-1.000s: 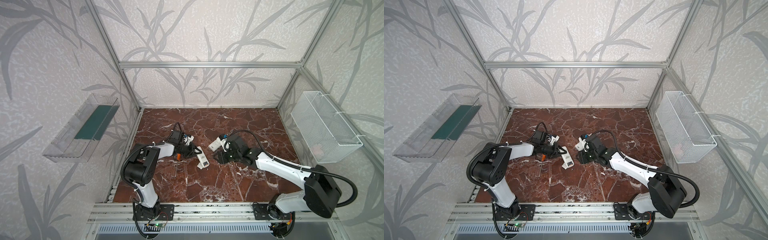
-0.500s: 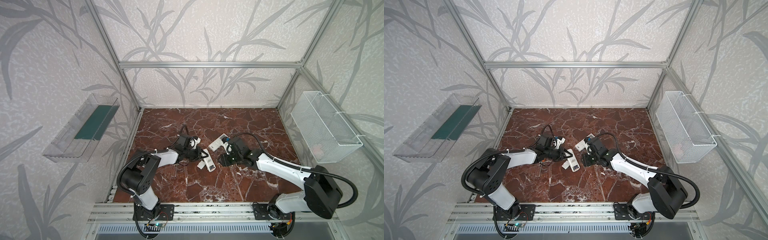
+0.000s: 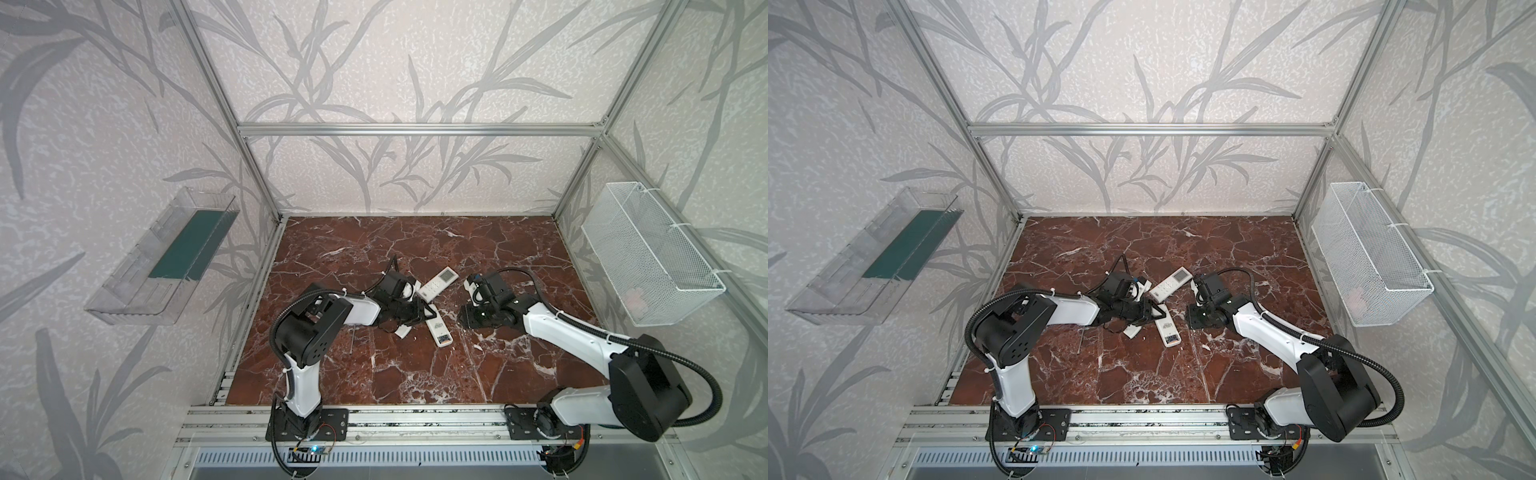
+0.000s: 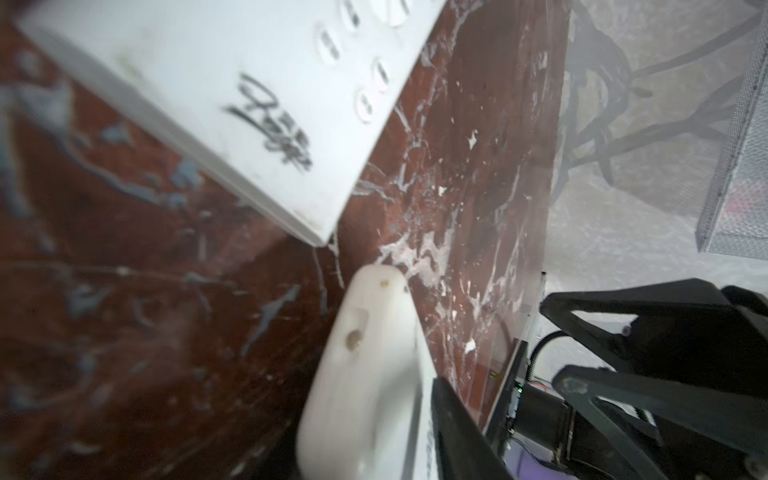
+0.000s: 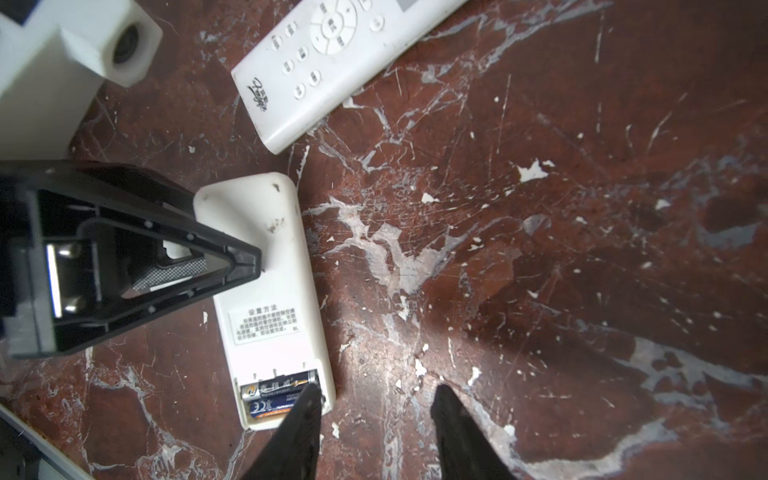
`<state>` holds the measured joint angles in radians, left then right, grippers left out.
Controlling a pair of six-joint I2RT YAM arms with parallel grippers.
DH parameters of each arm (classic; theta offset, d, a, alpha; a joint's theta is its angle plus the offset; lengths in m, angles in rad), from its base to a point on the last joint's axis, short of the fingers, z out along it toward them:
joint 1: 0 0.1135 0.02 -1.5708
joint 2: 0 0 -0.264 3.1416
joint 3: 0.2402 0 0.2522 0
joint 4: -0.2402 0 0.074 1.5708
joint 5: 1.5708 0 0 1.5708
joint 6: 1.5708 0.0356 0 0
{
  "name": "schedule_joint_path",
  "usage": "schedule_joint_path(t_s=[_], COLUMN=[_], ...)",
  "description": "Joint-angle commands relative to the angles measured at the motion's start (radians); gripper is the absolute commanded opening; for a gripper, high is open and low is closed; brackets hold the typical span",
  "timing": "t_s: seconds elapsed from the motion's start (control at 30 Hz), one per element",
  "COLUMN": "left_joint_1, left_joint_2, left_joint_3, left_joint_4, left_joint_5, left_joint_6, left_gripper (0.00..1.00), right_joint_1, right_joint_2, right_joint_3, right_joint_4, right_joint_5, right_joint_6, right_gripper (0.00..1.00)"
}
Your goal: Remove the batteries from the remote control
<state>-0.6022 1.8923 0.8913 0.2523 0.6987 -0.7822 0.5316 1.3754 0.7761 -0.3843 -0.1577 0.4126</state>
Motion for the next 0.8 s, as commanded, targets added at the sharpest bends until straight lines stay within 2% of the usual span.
schedule_joint_path(t_s=[0.0, 0.13, 0.33, 0.43, 0.5, 0.57, 0.63, 0.7, 0.77], left_joint_1=[0.006, 0.012, 0.043, 0.063, 0.075, 0.086, 0.104, 0.146, 0.205], left_joint_2=[-0.006, -0.037, -0.151, -0.258, -0.334, -0.408, -0.460, -0.495, -0.495], left_joint_3=[0.063, 0.115, 0.173, 0.194, 0.196, 0.194, 0.171, 0.141, 0.114], left_joint_4=[-0.167, -0.288, -0.507, -0.656, -0.757, -0.870, -0.922, -0.961, -0.979], left_joint_5=[-0.072, -0.119, -0.247, -0.399, -0.548, -0.770, -0.894, -0.918, -0.877], left_joint_6=[0.103, 0.179, 0.314, 0.387, 0.420, 0.387, 0.393, 0.389, 0.372], left_gripper=[0.47, 0.53, 0.56, 0.57, 0.57, 0.56, 0.55, 0.55, 0.55], right_joint_1=[-0.007, -0.006, -0.006, -0.005, -0.004, 0.007, 0.032, 0.068, 0.103], right_joint_2=[0.031, 0.062, 0.086, 0.081, 0.062, 0.031, 0.001, -0.018, -0.024], right_joint_3=[0.005, 0.002, -0.001, -0.007, -0.016, -0.028, -0.032, -0.024, -0.011], right_joint_4=[-0.032, -0.019, -0.001, 0.004, 0.013, 0.037, 0.053, 0.066, 0.078], right_joint_5=[0.009, -0.001, -0.005, -0.009, -0.018, -0.023, -0.017, -0.001, 0.007], right_joint_6=[-0.021, -0.019, -0.020, -0.023, -0.019, -0.012, -0.009, -0.005, 0.007], right_gripper=[0.45, 0.45, 0.45, 0.45, 0.44, 0.43, 0.42, 0.41, 0.41])
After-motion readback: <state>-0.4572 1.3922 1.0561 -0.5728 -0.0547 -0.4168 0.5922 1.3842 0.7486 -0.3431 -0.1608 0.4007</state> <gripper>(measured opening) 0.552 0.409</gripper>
